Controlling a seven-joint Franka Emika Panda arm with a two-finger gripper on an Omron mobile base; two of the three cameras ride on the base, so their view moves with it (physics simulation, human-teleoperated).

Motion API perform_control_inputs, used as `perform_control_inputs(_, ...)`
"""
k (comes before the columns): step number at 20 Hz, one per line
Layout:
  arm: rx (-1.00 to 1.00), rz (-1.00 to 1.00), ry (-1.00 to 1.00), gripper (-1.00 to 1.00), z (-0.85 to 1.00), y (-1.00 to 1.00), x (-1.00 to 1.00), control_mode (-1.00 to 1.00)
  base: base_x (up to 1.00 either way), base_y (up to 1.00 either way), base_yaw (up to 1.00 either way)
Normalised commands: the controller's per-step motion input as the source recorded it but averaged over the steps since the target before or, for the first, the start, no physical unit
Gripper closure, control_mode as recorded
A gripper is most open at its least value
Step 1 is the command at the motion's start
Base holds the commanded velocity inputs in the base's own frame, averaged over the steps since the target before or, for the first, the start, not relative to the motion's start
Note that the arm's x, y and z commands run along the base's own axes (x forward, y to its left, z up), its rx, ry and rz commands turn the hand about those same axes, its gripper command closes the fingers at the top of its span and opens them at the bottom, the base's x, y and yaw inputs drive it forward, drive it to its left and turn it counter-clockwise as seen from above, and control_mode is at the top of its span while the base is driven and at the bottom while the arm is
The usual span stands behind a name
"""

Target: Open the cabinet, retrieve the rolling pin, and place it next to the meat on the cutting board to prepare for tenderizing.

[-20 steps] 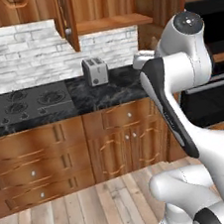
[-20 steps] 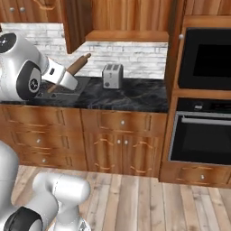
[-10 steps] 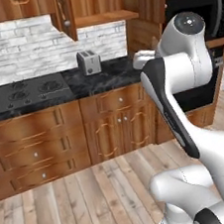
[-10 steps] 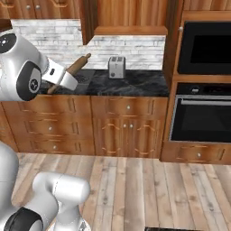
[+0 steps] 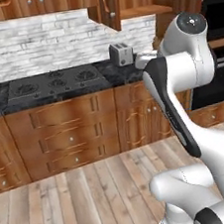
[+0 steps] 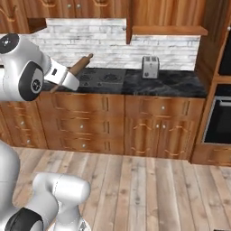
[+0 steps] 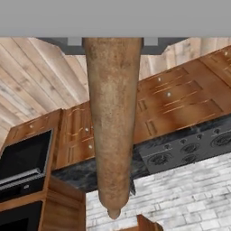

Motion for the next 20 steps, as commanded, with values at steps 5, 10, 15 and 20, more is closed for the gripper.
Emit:
perform_control_inputs(5,0.00,0.00,0.00,1.00,0.00,0.00,0.00,1.00,-0.25,0.78,0.24)
perform_control_inputs(10,0.00,0.00,0.00,1.00,0.00,0.00,0.00,1.00,-0.20,0.57,0.24)
perform_control_inputs(15,0.00,0.00,0.00,1.00,0.00,0.00,0.00,1.00,-0.03,0.20,0.24)
perform_control_inputs(20,0.00,0.00,0.00,1.00,0.00,0.00,0.00,1.00,0.00,0.00,0.23)
